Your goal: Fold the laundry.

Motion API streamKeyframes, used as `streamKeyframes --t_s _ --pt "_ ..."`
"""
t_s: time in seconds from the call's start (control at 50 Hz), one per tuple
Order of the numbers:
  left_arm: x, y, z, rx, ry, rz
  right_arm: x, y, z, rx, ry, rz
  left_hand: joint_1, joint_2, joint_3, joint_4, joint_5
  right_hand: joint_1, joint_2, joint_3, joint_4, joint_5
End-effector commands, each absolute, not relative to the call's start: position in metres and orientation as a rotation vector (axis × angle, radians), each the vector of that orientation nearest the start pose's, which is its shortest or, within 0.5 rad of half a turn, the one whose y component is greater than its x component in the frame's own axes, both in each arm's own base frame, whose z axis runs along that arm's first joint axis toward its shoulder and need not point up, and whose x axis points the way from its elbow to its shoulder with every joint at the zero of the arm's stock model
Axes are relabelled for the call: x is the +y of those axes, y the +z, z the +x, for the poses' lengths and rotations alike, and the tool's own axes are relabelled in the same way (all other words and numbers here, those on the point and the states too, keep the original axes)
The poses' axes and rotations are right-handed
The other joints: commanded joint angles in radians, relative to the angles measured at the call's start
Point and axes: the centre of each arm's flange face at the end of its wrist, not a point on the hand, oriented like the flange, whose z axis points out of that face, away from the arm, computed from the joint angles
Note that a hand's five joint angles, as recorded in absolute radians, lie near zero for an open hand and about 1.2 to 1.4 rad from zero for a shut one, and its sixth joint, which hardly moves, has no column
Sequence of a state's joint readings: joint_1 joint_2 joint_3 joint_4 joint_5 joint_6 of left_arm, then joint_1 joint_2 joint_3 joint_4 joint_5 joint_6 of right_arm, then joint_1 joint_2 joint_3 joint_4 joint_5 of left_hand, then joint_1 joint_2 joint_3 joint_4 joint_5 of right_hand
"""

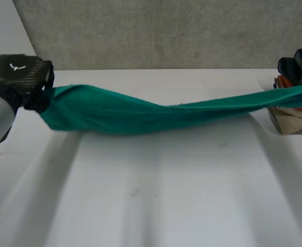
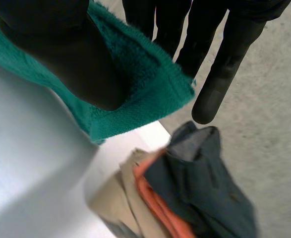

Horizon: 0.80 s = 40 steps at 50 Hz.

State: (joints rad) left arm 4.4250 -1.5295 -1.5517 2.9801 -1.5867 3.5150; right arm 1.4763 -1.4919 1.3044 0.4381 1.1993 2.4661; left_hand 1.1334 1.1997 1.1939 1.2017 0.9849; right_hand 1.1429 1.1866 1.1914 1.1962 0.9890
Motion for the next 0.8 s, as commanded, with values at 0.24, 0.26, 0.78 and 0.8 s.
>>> streamKeyframes --t_s 0.24,0.26,0.78,0.8 --pt "-0.3 0.225 -0.227 2.276 -1.73 0.945 -0.335 0.236 0.188 2.593 -1.765 -1.53 0.263 0.197 0.202 0.195 0.237 0.253 0.21 0.205 0.2 0.233" --pt "-0.309 0.224 -0.23 2.264 -1.745 0.938 -0.342 0.234 0.19 2.589 -1.794 -1.529 0.263 0.197 0.202 0.195 0.237 0.253 0.21 0.205 0.2 0.233" --pt "-0.397 0.396 -0.249 1.358 -2.726 0.417 -0.414 0.362 0.24 1.391 -3.157 -0.885 0.263 0.197 0.202 0.195 0.237 0.253 0.21 0.205 0.2 0.233" --pt "-0.398 0.386 -0.248 1.397 -2.705 0.426 -0.414 0.358 0.24 1.416 -3.132 -0.892 0.263 0.197 0.202 0.195 0.237 0.253 0.21 0.205 0.2 0.233"
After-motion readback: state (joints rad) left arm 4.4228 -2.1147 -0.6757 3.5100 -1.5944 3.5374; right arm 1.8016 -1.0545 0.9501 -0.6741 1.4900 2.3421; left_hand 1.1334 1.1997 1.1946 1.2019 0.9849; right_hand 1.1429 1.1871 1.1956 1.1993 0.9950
